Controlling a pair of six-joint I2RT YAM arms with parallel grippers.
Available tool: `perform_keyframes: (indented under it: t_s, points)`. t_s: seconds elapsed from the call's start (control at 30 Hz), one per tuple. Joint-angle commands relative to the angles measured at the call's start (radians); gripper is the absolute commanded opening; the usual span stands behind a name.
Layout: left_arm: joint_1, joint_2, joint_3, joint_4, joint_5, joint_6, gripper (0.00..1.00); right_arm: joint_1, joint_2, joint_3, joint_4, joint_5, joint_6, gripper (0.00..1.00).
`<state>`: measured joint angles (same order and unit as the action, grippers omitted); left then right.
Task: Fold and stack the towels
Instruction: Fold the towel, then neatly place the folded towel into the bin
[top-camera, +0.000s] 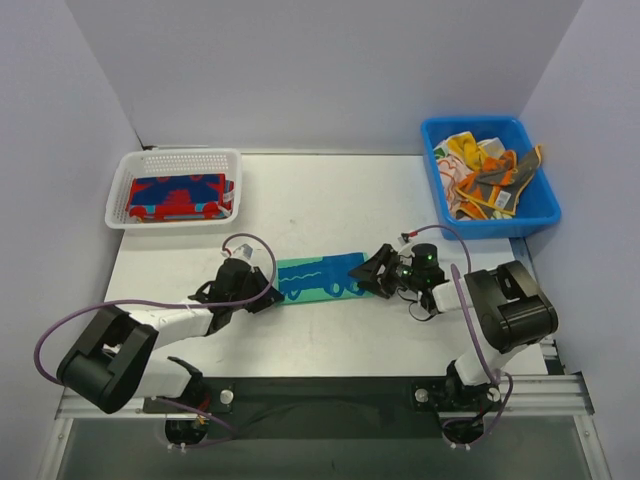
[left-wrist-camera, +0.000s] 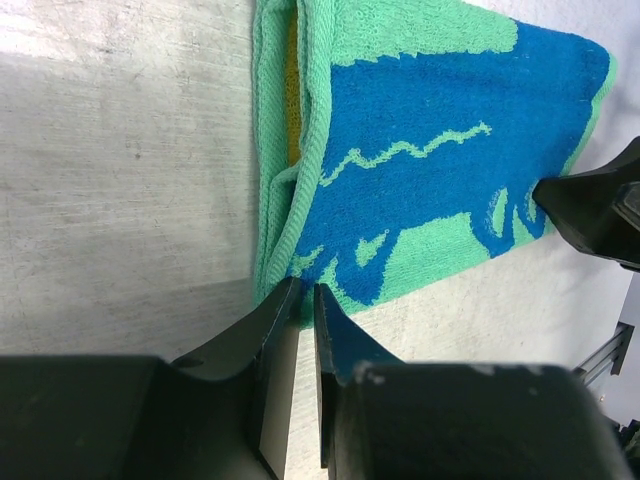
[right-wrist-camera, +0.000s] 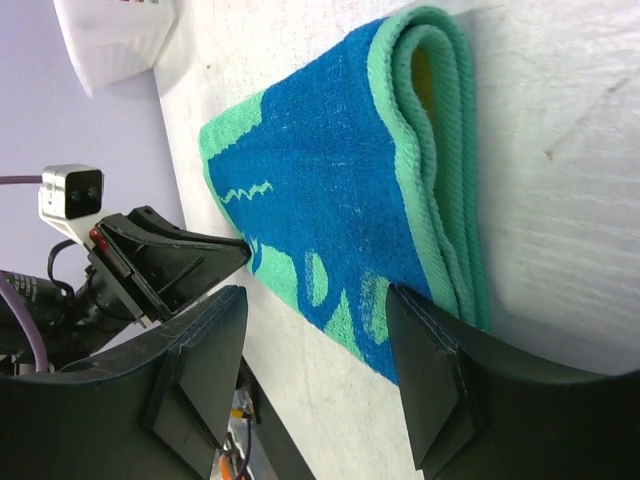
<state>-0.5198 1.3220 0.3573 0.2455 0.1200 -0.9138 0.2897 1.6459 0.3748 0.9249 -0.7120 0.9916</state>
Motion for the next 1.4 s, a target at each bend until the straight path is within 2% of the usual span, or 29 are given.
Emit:
perform_keyframes:
  t_s: [0.0,0.17,0.23,0.33,0.47,0.6,0.77,0.93,1.07,1.17,1.23,1.27,1.3,1.33,1.37]
  points:
    - [0.012,-0.009,-0.026,-0.057,-0.043,0.013,0.23,-0.029,-0.04,-0.042,-0.099,0.051,-0.024,0.58]
    - [0.012,-0.024,-0.018,-0.06,-0.04,0.021,0.23,-0.006,-0.194,0.064,-0.205,0.118,-0.111,0.59]
    - [0.01,-0.027,-0.014,-0.06,-0.039,0.021,0.23,0.002,-0.196,0.102,-0.196,0.132,-0.107,0.6]
    - [0.01,-0.026,-0.004,-0.061,-0.033,0.021,0.23,0.022,-0.131,0.186,-0.121,0.135,-0.085,0.6]
    - [0.01,-0.029,-0.001,-0.064,-0.033,0.02,0.23,0.054,0.035,0.251,-0.005,0.148,-0.051,0.6]
    - [0.009,-0.047,-0.009,-0.069,-0.04,0.01,0.23,0.051,0.17,0.23,0.199,0.155,0.004,0.6]
    - [0.01,-0.066,-0.035,-0.068,-0.043,-0.01,0.23,0.02,0.255,0.174,0.256,0.192,-0.039,0.61]
    - [0.01,-0.109,-0.055,-0.074,-0.051,-0.026,0.23,-0.046,0.264,0.134,0.315,0.164,-0.045,0.62]
    - [0.009,-0.165,-0.037,-0.112,-0.049,-0.027,0.26,-0.081,0.194,0.13,0.309,0.109,-0.053,0.64]
    - [0.004,-0.231,0.011,-0.172,-0.054,-0.002,0.38,-0.067,0.071,0.162,0.175,0.071,-0.122,0.65]
    - [0.004,-0.283,0.078,-0.244,-0.072,0.021,0.49,-0.046,-0.009,0.193,-0.042,0.078,-0.243,0.66]
    - [0.006,-0.299,0.1,-0.297,-0.082,0.05,0.51,-0.032,-0.093,0.22,-0.137,0.097,-0.296,0.67]
    - [0.009,-0.314,0.129,-0.363,-0.107,0.061,0.53,0.02,-0.133,0.286,-0.372,0.126,-0.373,0.68]
    - [0.018,-0.34,0.175,-0.392,-0.112,0.075,0.55,0.055,-0.167,0.333,-0.488,0.214,-0.51,0.69]
    - [0.027,-0.349,0.201,-0.422,-0.123,0.111,0.62,0.09,-0.213,0.372,-0.588,0.261,-0.584,0.69]
